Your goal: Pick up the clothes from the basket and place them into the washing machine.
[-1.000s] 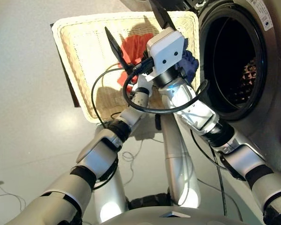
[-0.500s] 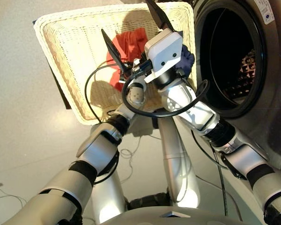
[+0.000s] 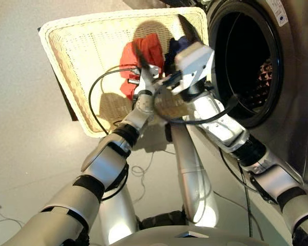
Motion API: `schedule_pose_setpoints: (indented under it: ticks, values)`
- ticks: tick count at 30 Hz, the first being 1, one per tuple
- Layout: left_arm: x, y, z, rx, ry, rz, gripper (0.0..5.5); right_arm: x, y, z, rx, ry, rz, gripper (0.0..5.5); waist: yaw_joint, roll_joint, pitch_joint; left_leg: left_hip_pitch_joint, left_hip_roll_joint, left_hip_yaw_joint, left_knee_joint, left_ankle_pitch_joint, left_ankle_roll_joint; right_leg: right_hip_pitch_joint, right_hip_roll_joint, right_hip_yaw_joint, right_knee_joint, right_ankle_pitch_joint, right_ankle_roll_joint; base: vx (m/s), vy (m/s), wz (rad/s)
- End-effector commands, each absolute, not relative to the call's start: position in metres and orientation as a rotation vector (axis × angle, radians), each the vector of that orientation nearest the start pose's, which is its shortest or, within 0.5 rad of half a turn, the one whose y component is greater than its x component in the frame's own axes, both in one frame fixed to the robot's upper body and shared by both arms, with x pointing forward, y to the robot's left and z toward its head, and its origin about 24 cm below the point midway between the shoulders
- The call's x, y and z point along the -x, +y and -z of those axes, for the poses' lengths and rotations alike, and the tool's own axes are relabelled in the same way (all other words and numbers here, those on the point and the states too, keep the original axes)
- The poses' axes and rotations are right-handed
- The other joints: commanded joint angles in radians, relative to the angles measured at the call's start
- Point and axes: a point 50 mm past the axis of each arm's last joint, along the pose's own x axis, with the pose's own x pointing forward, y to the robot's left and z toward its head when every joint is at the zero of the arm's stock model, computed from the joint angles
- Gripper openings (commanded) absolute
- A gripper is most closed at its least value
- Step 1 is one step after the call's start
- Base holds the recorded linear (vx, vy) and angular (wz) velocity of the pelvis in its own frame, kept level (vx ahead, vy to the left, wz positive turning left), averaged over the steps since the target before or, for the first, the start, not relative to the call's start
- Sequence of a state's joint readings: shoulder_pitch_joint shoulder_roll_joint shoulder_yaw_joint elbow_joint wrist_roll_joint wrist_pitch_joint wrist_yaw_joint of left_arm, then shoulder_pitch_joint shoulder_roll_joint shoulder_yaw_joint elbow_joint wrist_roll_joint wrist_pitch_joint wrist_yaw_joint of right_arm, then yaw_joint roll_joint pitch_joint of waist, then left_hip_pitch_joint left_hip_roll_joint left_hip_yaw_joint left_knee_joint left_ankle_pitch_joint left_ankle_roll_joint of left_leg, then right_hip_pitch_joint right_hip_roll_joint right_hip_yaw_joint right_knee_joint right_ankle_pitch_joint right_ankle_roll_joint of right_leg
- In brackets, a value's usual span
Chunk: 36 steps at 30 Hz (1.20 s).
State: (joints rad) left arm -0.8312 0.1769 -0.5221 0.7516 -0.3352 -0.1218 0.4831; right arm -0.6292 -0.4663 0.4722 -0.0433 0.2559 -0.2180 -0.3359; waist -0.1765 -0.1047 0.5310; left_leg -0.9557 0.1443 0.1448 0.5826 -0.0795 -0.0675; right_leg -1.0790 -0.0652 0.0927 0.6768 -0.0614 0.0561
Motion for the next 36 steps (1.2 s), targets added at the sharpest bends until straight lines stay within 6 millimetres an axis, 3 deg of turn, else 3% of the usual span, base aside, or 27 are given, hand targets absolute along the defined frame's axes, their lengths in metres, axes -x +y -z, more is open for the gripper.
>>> schedule_pose_setpoints:
  ticks: [1, 5, 9, 15, 21, 26, 31, 32, 36]
  values:
    - [-0.36, 0.088, -0.133, -0.051, -0.308, -0.034, 0.0, -0.293, -0.117, -0.217, 0.21, -0.806, -0.175, 5.5, 0.022, 0.023, -0.011, 0.036, 0.004, -0.039, -0.032, 0.009, -0.025, 0.091, -0.048, 0.01, -0.151, 0.099, 0.108, 0.058, 0.04, 0.041]
    - [-0.336, 0.105, -0.14, -0.046, -0.415, 0.012, 0.0, -0.296, -0.139, -0.193, 0.249, -0.712, -0.081, 5.5, 0.042, 0.044, -0.011, 0.082, -0.019, -0.043, -0.078, 0.018, -0.019, 0.151, -0.068, 0.003, -0.206, 0.113, 0.117, 0.055, 0.021, 0.046]
    - [-0.314, 0.118, -0.168, -0.098, -0.589, 0.078, 0.0, -0.296, -0.145, -0.179, 0.278, -0.659, -0.082, 5.5, 0.061, 0.068, -0.011, 0.126, -0.033, -0.047, -0.107, 0.019, -0.018, 0.196, -0.08, 0.003, -0.227, 0.113, 0.121, 0.0, 0.0, 0.0]
    - [-0.28, 0.13, -0.204, -0.055, -0.786, 0.185, 0.0, -0.292, -0.137, -0.171, 0.321, -0.629, -0.2, 5.5, 0.081, 0.08, -0.011, 0.154, -0.034, -0.051, -0.092, 0.011, -0.02, 0.224, -0.082, 0.007, -0.216, 0.097, 0.118, 0.0, 0.0, 0.0]
    - [-0.252, 0.124, -0.234, -0.001, -0.899, 0.459, 0.0, -0.286, -0.125, -0.178, 0.403, -0.625, -0.433, 5.5, 0.094, 0.081, -0.011, 0.183, -0.035, -0.058, -0.096, 0.01, -0.026, 0.256, -0.085, 0.005, -0.212, 0.085, 0.113, 0.0, 0.0, 0.0]
    - [-0.239, 0.101, -0.233, 0.005, -0.83, 0.78, 0.0, -0.286, -0.105, -0.196, 0.516, -0.667, -0.612, 5.5, 0.104, 0.09, -0.011, 0.247, -0.05, -0.057, -0.169, 0.045, -0.034, 0.328, -0.102, -0.008, -0.289, 0.117, 0.121, 0.0, 0.0, 0.0]
    - [-0.242, 0.09, -0.225, -0.01, -0.745, 0.908, 0.0, -0.289, -0.084, -0.208, 0.521, -0.723, -0.665, 5.5, 0.109, 0.1, -0.024, 0.386, -0.081, -0.047, -0.308, 0.091, -0.032, 0.456, -0.12, -0.031, -0.409, 0.161, 0.141, 0.08, 0.042, 0.041]
    - [-0.244, 0.088, -0.216, 0.002, -0.683, 0.958, 0.0, -0.289, -0.078, -0.209, 0.531, -0.729, -0.688, 5.5, 0.11, 0.104, -0.043, 0.439, -0.097, -0.041, -0.359, 0.105, -0.029, 0.504, -0.127, -0.038, -0.453, 0.181, 0.152, 0.097, 0.057, -0.025]
    - [-0.247, 0.086, -0.202, 0.016, -0.582, 1.019, 0.0, -0.293, -0.068, -0.209, 0.548, -0.729, -0.709, 5.5, 0.118, 0.112, -0.062, 0.545, -0.112, -0.024, -0.468, 0.136, -0.027, 0.588, -0.14, -0.051, -0.527, 0.213, 0.167, 0.066, 0.044, 0.004]
